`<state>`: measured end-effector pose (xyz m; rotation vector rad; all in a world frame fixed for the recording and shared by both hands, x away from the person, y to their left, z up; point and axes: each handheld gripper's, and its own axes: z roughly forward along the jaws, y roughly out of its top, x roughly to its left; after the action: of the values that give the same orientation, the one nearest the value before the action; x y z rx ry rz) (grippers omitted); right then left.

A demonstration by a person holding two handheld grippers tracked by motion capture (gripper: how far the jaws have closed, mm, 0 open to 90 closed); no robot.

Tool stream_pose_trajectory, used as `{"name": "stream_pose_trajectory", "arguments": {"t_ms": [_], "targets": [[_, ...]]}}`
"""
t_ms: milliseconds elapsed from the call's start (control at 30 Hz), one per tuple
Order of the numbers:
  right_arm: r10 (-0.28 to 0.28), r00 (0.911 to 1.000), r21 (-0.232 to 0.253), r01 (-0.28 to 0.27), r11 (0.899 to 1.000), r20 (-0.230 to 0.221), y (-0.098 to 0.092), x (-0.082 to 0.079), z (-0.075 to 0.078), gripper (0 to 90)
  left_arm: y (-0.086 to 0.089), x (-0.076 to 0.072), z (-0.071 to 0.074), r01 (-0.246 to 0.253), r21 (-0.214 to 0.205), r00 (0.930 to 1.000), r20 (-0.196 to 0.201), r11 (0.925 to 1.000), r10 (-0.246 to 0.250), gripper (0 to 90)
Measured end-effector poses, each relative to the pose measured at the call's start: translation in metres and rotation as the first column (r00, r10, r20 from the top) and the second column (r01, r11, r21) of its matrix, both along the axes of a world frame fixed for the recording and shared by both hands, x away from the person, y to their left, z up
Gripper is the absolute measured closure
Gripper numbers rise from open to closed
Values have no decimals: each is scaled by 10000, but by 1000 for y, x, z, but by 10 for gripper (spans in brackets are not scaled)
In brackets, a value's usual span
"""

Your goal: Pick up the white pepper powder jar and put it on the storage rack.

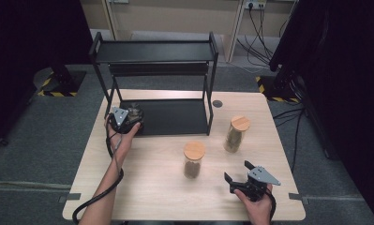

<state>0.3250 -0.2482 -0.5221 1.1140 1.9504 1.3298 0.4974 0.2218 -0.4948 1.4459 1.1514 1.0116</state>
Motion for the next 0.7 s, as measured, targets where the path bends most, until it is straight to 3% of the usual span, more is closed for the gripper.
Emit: {"name": "stream_pose_trajectory", "arguments": {"t_ms": [700], "targets": [[8, 10000, 2, -8, 10000, 5, 0, 0, 0, 34, -10, -16, 0, 89, -93, 9998, 188, 9999, -88, 93]]}}
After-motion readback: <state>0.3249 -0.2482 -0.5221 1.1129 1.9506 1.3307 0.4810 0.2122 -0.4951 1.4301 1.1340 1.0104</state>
